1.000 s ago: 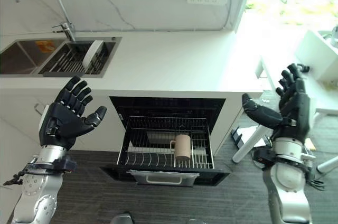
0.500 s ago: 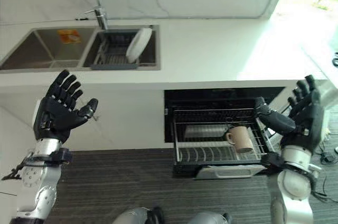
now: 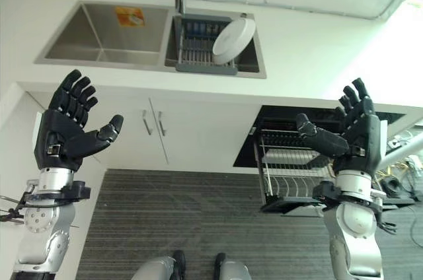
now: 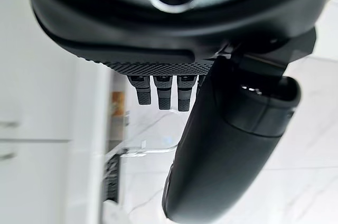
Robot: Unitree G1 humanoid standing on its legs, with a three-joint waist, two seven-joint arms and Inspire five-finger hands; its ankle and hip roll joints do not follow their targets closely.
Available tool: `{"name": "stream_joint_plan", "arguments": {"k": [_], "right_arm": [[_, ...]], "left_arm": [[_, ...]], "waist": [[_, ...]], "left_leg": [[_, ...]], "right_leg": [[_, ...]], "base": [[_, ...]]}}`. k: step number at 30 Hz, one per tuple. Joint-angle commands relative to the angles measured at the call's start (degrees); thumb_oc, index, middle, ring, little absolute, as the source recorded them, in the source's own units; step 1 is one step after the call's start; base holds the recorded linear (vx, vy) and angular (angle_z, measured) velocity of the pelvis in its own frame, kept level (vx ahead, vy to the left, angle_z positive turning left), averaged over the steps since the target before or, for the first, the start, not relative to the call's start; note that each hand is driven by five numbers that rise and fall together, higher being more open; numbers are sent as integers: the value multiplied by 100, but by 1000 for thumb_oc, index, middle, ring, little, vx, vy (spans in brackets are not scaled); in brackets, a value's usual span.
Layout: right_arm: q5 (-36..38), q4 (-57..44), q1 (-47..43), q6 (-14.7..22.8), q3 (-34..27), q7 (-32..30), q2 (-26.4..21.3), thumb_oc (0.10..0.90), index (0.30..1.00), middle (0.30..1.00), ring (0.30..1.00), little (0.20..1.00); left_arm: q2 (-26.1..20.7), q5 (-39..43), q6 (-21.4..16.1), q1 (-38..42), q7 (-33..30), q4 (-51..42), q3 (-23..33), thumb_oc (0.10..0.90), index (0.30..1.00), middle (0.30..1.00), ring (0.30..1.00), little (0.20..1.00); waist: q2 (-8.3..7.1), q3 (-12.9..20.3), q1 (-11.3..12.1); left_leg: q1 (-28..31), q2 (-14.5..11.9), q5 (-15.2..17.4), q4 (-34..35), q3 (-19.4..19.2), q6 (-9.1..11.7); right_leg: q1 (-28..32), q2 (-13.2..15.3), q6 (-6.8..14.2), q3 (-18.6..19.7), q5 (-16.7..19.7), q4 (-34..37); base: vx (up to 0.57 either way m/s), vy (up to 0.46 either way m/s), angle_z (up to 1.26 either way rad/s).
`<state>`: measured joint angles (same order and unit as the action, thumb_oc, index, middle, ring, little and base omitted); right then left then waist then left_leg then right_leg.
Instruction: Place the dishes in the dishwasher.
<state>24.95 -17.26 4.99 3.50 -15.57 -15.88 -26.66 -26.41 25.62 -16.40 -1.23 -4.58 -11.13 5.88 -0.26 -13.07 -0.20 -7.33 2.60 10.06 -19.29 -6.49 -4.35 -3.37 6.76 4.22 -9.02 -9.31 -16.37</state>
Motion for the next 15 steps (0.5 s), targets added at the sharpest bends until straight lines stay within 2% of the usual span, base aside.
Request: {"name": "stream_joint_plan", "arguments": {"k": [1,11,13,15], "right_arm": [[-25,-143,-461,629,-238,-53,-381,800,900,900,900,900],[-100,-120,-414,478,-111,131,-283,800,900,900,900,900],[-80,-98,-425,411,-93,188,-312,800,900,900,900,900],[-91,-96,-427,330,-81,300,-378,800,900,900,900,900]], "left_arm": [[-266,-180,-599,301,-3,-502,-5,800,900,900,900,900],[-275,-170,-698,338,152,-639,-108,800,900,900,900,900],[-255,-231,-665,340,60,-647,-124,800,900,900,900,900],[-207,-205,-617,352,24,-670,-150,800,900,900,900,900]], "waist": [[-4,828,-89],[80,879,-183],[88,864,-189],[36,802,-174]], "left_leg": [[109,-376,305,210,-256,500],[331,-428,416,210,-306,523],[408,-479,357,210,-351,585],[495,-557,82,210,-494,711]], "right_leg": [[-188,-278,85,-269,-248,-82],[-80,-358,37,-276,-356,-82],[-74,-401,-1,-252,-366,-82],[-35,-372,-63,-258,-364,-82]], "base": [[64,-58,13],[46,-80,4],[66,-86,-7],[95,-132,-9]]}}
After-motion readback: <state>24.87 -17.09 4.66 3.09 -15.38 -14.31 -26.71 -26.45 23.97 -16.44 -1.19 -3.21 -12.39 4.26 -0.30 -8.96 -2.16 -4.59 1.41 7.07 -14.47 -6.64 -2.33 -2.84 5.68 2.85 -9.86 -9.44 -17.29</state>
